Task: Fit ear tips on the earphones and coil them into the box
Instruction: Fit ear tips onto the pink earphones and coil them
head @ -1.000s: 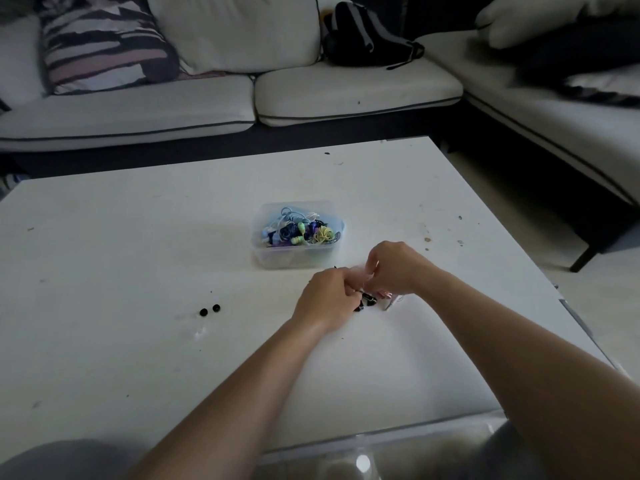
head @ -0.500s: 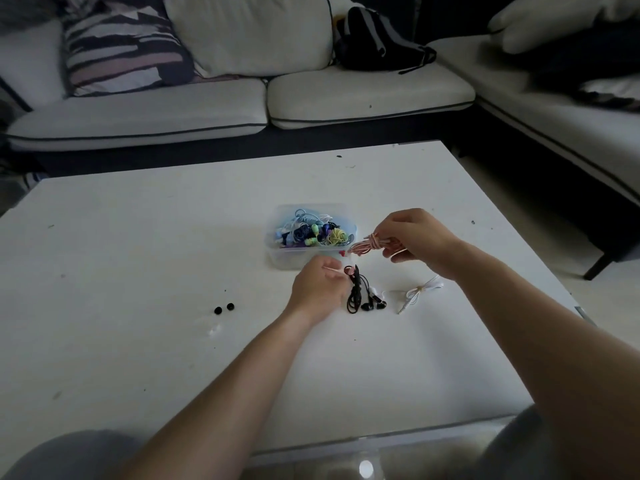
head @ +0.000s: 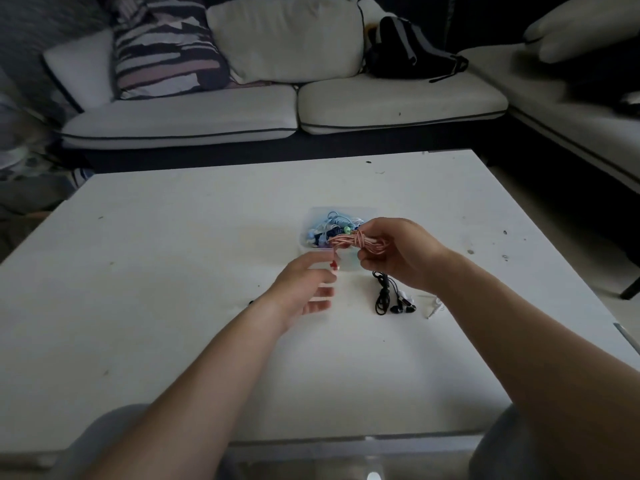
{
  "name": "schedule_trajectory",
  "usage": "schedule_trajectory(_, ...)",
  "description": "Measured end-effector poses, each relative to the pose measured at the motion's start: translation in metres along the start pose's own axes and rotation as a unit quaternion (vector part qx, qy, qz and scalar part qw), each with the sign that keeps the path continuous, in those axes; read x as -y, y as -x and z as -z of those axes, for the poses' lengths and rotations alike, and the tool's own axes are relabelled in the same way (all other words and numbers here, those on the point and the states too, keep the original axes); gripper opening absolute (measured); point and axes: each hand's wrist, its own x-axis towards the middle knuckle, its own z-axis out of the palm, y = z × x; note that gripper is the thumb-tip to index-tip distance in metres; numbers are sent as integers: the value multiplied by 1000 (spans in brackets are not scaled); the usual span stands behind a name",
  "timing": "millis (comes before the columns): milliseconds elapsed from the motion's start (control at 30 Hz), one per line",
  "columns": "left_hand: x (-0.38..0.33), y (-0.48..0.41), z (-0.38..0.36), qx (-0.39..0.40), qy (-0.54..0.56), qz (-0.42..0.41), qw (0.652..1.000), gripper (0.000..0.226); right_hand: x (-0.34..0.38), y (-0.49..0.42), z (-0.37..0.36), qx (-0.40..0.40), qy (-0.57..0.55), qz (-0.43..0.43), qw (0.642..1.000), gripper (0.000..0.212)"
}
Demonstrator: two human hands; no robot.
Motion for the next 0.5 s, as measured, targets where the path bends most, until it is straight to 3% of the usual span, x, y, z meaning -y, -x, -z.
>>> schedule_trajectory(133, -3, 7, 18, 14, -74, 16, 997, 41, -1, -1, -17, 20, -75, -22, 997, 12)
schedule_trajectory(267, -2, 12, 31, 83, 56, 18, 995, 35, -1, -3, -31, 46, -108, -42, 992, 19)
schedule_trajectory(500, -4, 12, 54, 44, 170, 8, 984, 29, -11, -15, -38, 56, -104, -84, 989, 26)
